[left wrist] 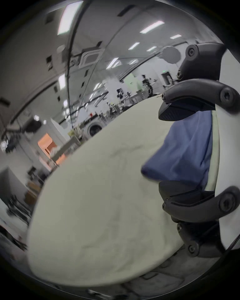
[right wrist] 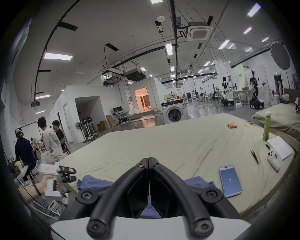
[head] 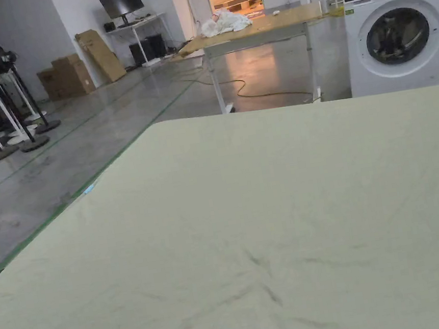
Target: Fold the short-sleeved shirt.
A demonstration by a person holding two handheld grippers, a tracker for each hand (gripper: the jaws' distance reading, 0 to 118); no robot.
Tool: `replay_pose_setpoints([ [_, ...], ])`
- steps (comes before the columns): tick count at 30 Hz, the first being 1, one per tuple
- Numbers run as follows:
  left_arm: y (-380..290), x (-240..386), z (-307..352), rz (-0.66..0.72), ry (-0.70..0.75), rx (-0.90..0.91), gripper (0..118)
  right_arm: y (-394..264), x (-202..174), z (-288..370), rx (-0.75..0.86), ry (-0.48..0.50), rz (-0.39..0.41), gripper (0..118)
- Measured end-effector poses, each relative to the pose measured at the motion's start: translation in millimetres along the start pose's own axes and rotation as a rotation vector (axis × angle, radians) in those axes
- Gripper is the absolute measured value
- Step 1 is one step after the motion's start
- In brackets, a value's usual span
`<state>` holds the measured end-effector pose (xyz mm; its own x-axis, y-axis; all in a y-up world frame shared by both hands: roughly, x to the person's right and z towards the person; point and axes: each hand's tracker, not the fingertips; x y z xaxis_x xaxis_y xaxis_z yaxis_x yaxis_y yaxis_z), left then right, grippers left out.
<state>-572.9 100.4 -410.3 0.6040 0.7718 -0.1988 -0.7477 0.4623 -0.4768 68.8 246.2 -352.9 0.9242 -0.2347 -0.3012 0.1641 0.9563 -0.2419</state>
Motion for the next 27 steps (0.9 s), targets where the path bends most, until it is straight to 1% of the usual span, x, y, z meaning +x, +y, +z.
replay_pose_setpoints([
  [3,-1.7,-17.4,-28.6,0.067,-0.063,-0.084,77,1.3,-1.4,3.4,-0.009,-0.021,0.03,0],
  [4,-3.4,-21.7,-37.8,0.106,-0.076,-0.111,73,2.1,-1.3,5.0,-0.009,-0.024,0.035,0],
  [6,-6.0,-26.3,-49.9,0.215,-0.112,-0.141,38,4.3,-1.9,5.1,-0.005,-0.028,0.034,0],
  [7,-11.1,-25.0,-56.0,0.248,-0.122,-0.169,24,4.4,-1.8,6.7,-0.004,-0.031,0.032,0],
  [9,-19.1,-22.6,-68.5,0.202,-0.102,-0.205,9,6.2,-5.9,5.6,-0.003,-0.04,0.026,0],
  [10,-22.0,-20.4,-69.9,0.172,-0.078,-0.195,5,7.1,-7.7,4.1,-0.008,-0.044,0.022,0],
  [11,-22.1,-19.1,-67.4,0.176,-0.081,-0.164,3,6.7,-7.4,3.8,-0.013,-0.052,0.022,0],
  [13,-16.9,-15.5,-58.4,0.199,-0.075,-0.115,1,8.0,-8.6,2.7,-0.026,-0.063,0.025,0],
  [14,-11.4,-12.1,-49.6,0.18,-0.061,-0.057,1,8.8,-9.3,2.2,-0.03,-0.065,0.026,0],
  [16,3.1,-3.0,-28.0,0.172,-0.119,-0.031,1,9.4,-8.1,0.8,-0.036,-0.064,0.023,0],
  [18,21.2,7.0,-9.5,0.125,-0.11,0.001,1,6.7,-1.5,0.4,-0.042,-0.059,0.011,0],
  [20,45.6,17.9,15.4,0.046,-0.061,0.075,1,4.4,-0.5,-3.4,-0.047,-0.056,-0.001,0],
  [23,70.4,43.1,39.4,-0.143,0.051,0.096,1,-0.4,-0.1,-8.1,-0.055,-0.039,-0.025,0],
  [24,72.5,57.0,43.4,-0.197,0.083,0.075,1,-2.2,-0.3,-10.3,-0.06,-0.034,-0.032,0],
  [26,64.3,84.8,46.3,-0.288,0.079,0.067,1,-7.4,1.1,-12.2,-0.069,-0.026,-0.046,0],
  [27,54.3,98.6,41.2,-0.324,0.043,0.061,1,-8.8,0.4,-14.2,-0.073,-0.022,-0.053,0],
])
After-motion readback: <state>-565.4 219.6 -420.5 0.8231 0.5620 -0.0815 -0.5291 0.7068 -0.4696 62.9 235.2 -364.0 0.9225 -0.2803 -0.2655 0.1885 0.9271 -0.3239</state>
